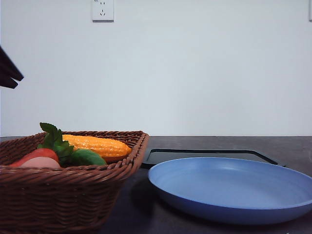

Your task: Transfer egg from basket to plate and serve

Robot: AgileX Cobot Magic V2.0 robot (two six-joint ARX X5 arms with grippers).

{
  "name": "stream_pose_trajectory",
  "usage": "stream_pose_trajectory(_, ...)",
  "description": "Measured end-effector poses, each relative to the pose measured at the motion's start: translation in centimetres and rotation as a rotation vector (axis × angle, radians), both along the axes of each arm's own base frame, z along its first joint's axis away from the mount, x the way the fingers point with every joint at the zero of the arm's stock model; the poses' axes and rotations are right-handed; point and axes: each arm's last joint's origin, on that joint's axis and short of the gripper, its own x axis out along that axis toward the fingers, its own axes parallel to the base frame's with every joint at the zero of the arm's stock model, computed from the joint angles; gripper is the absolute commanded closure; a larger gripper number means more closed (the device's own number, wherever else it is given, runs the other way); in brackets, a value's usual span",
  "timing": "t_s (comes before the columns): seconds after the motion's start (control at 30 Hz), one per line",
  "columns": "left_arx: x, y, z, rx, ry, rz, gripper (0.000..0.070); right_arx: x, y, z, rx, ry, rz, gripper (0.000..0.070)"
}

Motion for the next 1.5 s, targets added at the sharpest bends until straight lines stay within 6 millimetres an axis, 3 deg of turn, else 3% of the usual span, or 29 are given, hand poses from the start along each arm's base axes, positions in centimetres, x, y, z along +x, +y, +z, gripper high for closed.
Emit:
stream_pose_trajectory(0.07, 0.1, 0.0, 0.1, -0.003, -0.015, 0.000, 0.0413, 0.4, 0.3, -0.6, -0.021, 0.035, 0.012, 0.0498)
stream_pose_trajectory(0.13, 0.3, -0.1, 0.2, -0.006, -0.036, 0.000, 0.0379, 0.8, 0.5, -1.3, -0.043, 0.069, 0.022, 0.0488)
stream_pose_trajectory(0.6, 0.3, -0.1, 0.3, -0.008, -0.047, 0.000, 0.0375, 4.1, 2.3, -4.7, -0.050, 0.103, 0.065, 0.0490)
stream_pose_trajectory(0.77, 0.3, -0.1, 0.3, -0.008, -0.047, 0.000, 0.0375, 4.3, 2.4, -5.2, -0.045, 0.136, 0.058, 0.0613)
stream_pose_trajectory(0.9, 0.3, -0.1, 0.3, -0.008, -0.047, 0.000, 0.0375, 4.3, 2.4, -5.3, -0.043, 0.140, 0.054, 0.0700)
stream_pose_trajectory(1.1, 0.3, -0.1, 0.3, -0.011, -0.042, 0.003, 0.0371, 4.2, 2.4, -4.9, -0.037, 0.126, 0.048, 0.0700)
stream_pose_trajectory(1.23, 0.3, -0.2, 0.3, -0.031, -0.016, 0.015, 0.0286, 3.8, 2.2, -3.8, -0.031, 0.086, 0.041, 0.0700)
stream_pose_trajectory(1.5, -0.6, -2.0, -0.1, -0.001, 0.090, -0.048, 0.0291, 2.0, 0.7, -1.0, -0.025, -0.010, -0.026, 0.0700)
